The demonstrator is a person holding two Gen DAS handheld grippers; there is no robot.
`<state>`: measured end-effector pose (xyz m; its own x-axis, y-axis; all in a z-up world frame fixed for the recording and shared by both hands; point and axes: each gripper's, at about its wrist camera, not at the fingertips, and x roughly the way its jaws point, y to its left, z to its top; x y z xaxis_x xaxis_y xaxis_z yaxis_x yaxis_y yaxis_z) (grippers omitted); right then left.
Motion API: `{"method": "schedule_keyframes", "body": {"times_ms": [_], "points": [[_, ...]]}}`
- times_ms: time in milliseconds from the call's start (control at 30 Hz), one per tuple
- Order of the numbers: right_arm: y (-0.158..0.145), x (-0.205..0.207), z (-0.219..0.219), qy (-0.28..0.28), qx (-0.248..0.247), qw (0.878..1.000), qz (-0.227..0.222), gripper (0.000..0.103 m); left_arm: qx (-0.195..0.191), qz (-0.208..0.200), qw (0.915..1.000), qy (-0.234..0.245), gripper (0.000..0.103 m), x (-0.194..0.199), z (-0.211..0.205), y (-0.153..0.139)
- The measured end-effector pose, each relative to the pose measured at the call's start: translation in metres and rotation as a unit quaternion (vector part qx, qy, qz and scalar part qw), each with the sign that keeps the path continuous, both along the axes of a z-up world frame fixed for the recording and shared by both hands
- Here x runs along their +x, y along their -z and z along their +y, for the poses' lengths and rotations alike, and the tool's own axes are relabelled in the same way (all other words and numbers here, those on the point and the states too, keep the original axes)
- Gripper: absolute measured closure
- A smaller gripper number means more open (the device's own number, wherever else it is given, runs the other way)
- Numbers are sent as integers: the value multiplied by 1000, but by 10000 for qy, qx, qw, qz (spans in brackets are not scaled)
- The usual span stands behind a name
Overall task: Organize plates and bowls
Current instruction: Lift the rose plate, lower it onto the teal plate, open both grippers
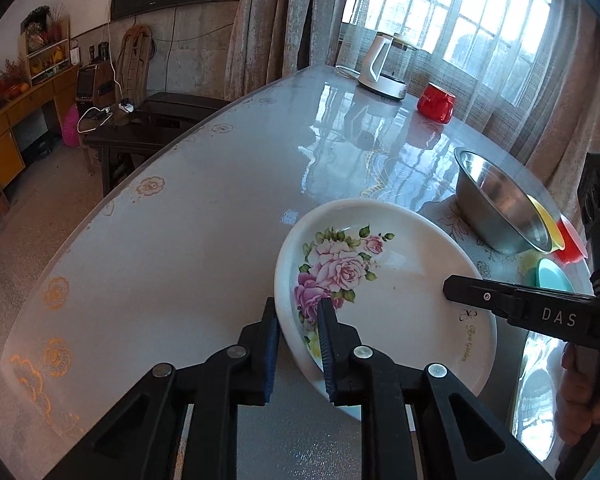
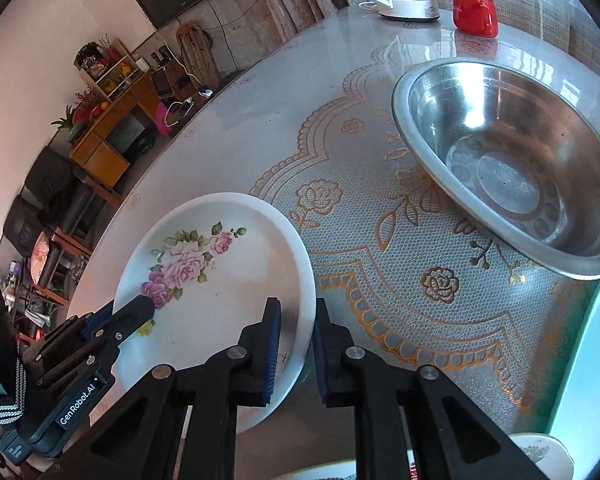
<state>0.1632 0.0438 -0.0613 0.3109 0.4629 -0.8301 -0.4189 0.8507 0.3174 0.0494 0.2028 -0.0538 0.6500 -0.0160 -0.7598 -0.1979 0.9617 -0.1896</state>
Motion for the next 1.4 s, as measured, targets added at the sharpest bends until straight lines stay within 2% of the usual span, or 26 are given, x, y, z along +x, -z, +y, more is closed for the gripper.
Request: {"method": "schedule_keyframes", "body": {"times_ms": [167, 333, 533, 700, 867, 1067, 1267, 1400], "points": [[-10, -6, -19, 169, 205, 9996, -68, 88, 122, -173, 9996, 196, 84, 0, -16, -19], [-27, -19, -60, 458, 519, 9974, -210, 88, 197, -422, 9972, 584, 84, 1, -44, -44], [-45, -38, -124, 1059, 796, 9902, -441, 88, 232, -459, 9908, 1249, 84, 17, -100, -63], [-54, -49, -186, 1689, 824, 9802, -628, 88, 378, -464, 9803, 1885, 83, 29, -164, -70], [-54, -60, -246, 2300, 784, 9681, -615, 88, 464, -322, 9692, 2398, 83, 43, -224, -68], [-37, -61, -298, 2816, 662, 9560, -487, 88, 616, -155, 9577, 2806, 83, 61, -281, -58], [-14, -58, -323, 2989, 540, 9524, -269, 88, 694, 219, 9545, 2894, 83, 73, -306, -34], [-6, -54, -323, 2912, 367, 9556, -248, 88, 836, 432, 9536, 2860, 83, 77, -311, -22]]}}
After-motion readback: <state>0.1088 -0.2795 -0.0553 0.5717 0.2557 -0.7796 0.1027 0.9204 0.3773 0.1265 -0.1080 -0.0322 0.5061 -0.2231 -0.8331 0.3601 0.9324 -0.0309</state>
